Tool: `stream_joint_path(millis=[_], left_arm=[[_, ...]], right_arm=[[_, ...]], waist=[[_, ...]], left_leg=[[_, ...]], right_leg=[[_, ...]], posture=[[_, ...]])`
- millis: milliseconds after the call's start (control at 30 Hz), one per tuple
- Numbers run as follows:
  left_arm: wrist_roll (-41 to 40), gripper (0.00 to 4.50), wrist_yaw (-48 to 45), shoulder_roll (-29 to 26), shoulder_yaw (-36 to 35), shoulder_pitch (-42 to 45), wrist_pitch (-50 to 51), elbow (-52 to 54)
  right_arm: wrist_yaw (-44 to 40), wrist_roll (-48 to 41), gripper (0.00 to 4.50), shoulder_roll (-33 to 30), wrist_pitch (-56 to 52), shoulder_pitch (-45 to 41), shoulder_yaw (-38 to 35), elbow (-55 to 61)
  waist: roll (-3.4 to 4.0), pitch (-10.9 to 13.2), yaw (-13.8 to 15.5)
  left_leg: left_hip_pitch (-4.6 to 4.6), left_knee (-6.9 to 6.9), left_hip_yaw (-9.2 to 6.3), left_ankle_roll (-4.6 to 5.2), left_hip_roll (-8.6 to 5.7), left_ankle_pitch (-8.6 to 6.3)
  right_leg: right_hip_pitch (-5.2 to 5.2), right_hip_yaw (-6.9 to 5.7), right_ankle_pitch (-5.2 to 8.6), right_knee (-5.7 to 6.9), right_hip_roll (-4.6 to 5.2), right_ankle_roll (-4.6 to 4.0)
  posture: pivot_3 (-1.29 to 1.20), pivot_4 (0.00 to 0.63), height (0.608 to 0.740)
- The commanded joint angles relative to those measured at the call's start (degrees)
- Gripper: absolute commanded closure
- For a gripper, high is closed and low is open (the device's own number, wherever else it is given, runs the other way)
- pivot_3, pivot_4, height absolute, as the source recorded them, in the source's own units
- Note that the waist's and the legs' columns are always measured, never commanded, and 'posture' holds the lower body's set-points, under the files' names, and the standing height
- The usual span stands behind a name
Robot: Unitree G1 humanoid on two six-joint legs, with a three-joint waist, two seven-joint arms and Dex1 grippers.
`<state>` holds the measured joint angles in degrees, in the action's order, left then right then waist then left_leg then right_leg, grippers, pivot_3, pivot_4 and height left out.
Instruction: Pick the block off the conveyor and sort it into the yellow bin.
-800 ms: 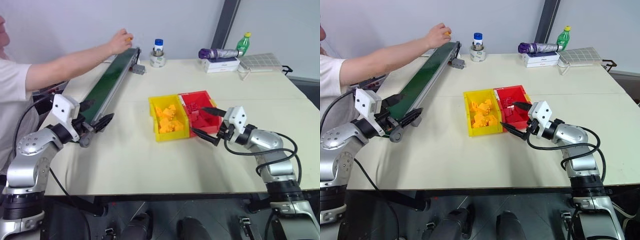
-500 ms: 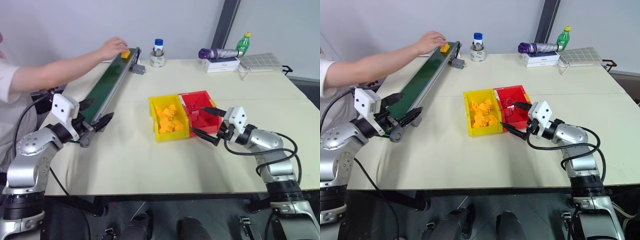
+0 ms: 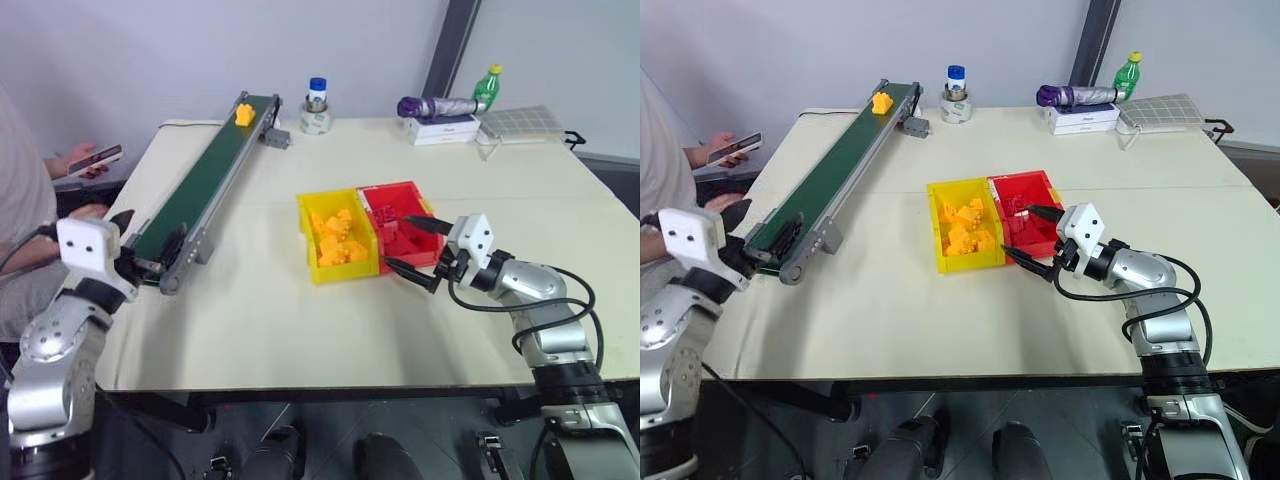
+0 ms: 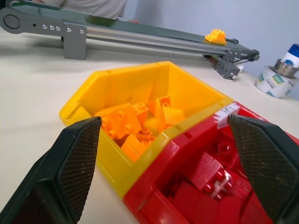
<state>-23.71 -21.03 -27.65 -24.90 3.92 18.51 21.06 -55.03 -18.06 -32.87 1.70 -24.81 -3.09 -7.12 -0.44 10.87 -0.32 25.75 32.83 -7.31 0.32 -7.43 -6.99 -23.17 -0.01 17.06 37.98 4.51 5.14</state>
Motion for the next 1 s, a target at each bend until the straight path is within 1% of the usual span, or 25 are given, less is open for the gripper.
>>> stream_joint_path(millis=[33, 167, 500, 1000], left_arm=[[-0.54, 0.07, 5.64, 3.37, -3.99, -2.23, -0.40, 4.00], [0.35, 0.07, 8.60, 5.26, -4.29, -3.46, -0.61, 4.52], [0.14, 0.07, 8.53, 4.61, -3.27, -2.93, -0.43, 2.91], [1.96, 0.07, 8.15, 3.38, -2.71, -2.53, -0.81, 1.32]], right_arm=[[-0.23, -0.07, 0.00, -0.26, 1.11, -0.92, -0.61, 0.52], [-0.44, -0.08, 0.00, -0.21, 1.21, -1.12, -0.52, 0.33], [-0.60, -0.07, 0.00, -0.23, 1.32, -0.95, -0.59, 0.45], [-0.61, -0.09, 0.00, -0.18, 1.25, -0.84, -0.51, 0.59]], waist=[[0.00, 0.00, -0.07], [-0.01, 0.00, -0.13], [0.00, 0.00, -0.21], [0.00, 0.00, -0.23]], left_leg=[[-0.01, 0.01, 0.00, 0.00, 0.00, 0.00], [-0.01, 0.01, 0.00, 0.00, 0.01, 0.00], [-0.01, 0.01, 0.02, 0.00, 0.01, 0.00], [0.00, 0.01, 0.02, 0.00, 0.01, 0.00]], right_leg=[[0.01, 0.00, 0.00, 0.00, 0.00, 0.00], [0.08, 0.00, 0.01, 0.01, 0.01, 0.00], [0.03, -0.01, 0.01, 0.00, 0.00, -0.01], [0.00, -0.01, 0.01, 0.00, 0.00, -0.01]], posture=[[0.00, 0.150, 0.740], [0.00, 0.150, 0.740], [0.00, 0.150, 0.740], [0.00, 0.150, 0.740]])
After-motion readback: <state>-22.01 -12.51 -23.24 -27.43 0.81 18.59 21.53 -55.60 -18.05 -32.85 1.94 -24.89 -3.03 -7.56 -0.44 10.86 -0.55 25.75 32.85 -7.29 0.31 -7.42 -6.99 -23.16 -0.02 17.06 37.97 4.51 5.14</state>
